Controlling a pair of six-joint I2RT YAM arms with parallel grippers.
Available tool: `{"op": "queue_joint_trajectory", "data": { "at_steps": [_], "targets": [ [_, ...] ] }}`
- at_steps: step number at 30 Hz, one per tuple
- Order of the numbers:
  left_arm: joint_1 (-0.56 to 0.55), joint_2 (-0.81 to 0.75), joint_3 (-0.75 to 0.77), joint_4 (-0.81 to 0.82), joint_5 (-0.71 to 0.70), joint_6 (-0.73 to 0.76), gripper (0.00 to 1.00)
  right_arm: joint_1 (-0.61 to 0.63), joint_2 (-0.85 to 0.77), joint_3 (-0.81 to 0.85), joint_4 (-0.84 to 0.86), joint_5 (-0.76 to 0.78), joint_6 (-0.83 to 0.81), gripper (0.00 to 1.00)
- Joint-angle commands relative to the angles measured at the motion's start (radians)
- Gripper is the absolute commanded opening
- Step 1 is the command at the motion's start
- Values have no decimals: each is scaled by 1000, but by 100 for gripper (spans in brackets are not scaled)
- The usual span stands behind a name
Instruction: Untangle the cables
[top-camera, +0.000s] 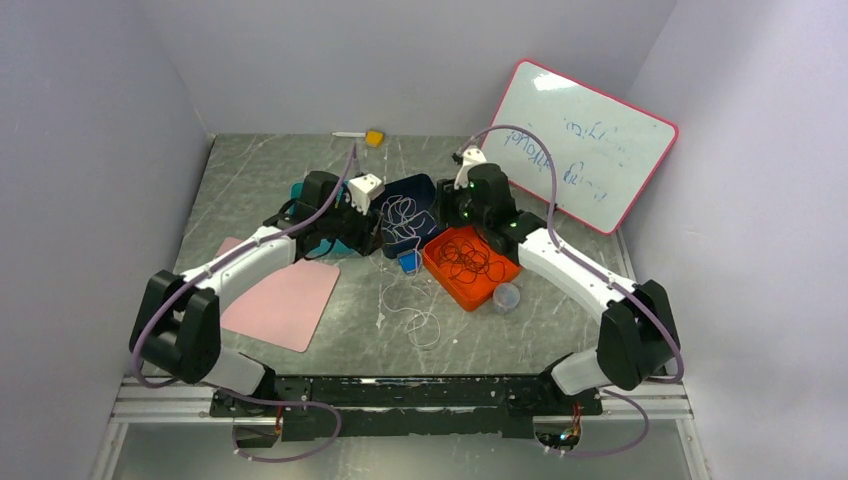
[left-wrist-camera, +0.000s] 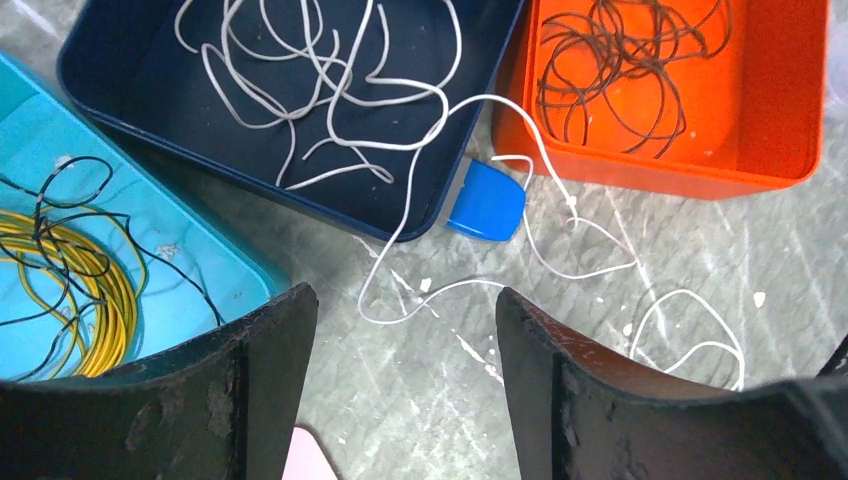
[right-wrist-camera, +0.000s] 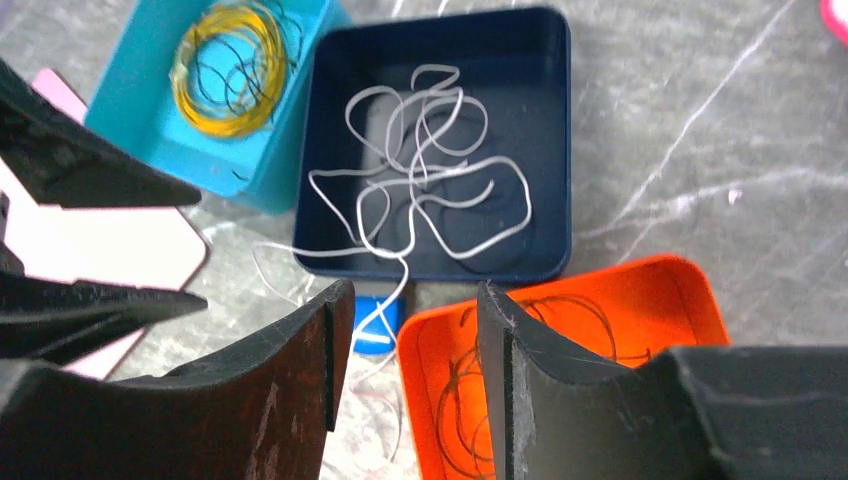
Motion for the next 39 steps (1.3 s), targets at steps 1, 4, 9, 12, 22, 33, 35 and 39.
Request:
{"op": "queue_joint_trajectory", "data": {
  "at_steps": [1, 4, 9, 12, 22, 33, 35, 39],
  "targets": [
    [2, 60, 69, -107, 53, 126, 70, -2, -49, -43, -18, -11, 8, 52],
    [2, 101, 91, -119, 51, 157, 71, -2, -61, -56, -20, -20, 8, 52],
    [3, 162, 116, -95, 58, 186, 71, -1, -77, -63, -26, -34, 9, 52],
    [2, 203, 131, -85, 60, 197, 70, -2, -88, -69, -28, -39, 11, 52],
    [1, 302, 177, -140, 64, 238, 68, -1, -101, -69, -42, -39, 4, 52],
    [-1, 315, 163, -81, 40, 205, 38, -2, -104, -69, -46, -41, -6, 52],
    [-1, 303, 156, -71, 35, 199, 31, -1, -109, -70, -46, -42, -4, 52],
    [-7, 235, 107, -7, 13, 167, 14, -1, -123, -103, -34, -42, 5, 52]
  ]
}}
